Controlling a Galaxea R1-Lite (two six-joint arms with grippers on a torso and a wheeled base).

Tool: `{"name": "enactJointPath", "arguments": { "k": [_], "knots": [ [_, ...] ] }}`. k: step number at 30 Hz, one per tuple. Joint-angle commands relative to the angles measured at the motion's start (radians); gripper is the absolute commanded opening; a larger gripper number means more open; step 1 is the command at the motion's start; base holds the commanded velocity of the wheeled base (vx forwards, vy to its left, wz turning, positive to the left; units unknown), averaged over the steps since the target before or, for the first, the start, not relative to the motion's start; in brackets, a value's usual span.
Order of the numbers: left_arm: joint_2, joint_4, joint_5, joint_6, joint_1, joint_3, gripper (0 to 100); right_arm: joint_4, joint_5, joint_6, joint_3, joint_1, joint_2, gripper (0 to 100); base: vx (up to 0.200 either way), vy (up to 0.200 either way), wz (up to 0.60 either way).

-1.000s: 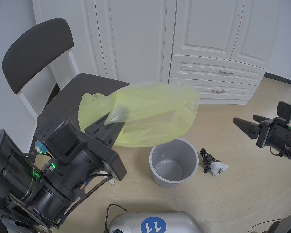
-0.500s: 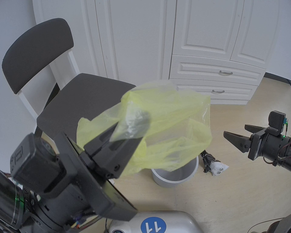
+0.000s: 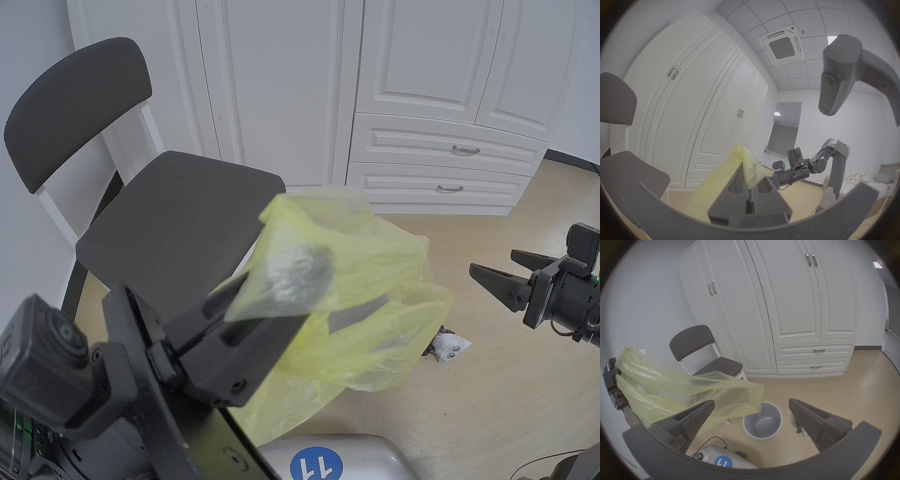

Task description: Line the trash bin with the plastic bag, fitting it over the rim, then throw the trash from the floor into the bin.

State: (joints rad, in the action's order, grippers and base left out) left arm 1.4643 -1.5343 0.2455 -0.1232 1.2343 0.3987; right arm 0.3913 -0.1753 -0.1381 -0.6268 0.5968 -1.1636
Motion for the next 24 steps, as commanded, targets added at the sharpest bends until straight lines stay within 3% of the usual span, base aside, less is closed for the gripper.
{"name": "enactJointPath", "arguments": {
  "k": [1,9,14,17,24],
  "knots": [
    [-0.028,-0.001,-0.002,-0.001,0.034,-0.008,0,-0.003,-0.001,0.0,0.001,0.023,0.028,100,0.0,0.0,0.0],
    [-0.022,0.003,-0.002,0.008,0.036,-0.012,0,-0.011,-0.003,0.0,0.004,0.041,0.056,100,0.0,0.0,0.0],
    [0.074,0.009,0.011,0.037,-0.093,0.009,0,-0.011,-0.003,0.0,0.007,0.04,0.036,100,0.0,0.0,0.0],
    [0.136,0.013,0.046,0.007,-0.147,0.017,0,-0.012,-0.004,0.0,0.009,0.04,0.032,100,0.0,0.0,0.0],
    [0.162,0.014,0.155,-0.079,-0.17,0.038,0,-0.012,-0.015,0.002,0.013,0.04,0.012,100,0.0,0.0,0.0]
  ]
}}
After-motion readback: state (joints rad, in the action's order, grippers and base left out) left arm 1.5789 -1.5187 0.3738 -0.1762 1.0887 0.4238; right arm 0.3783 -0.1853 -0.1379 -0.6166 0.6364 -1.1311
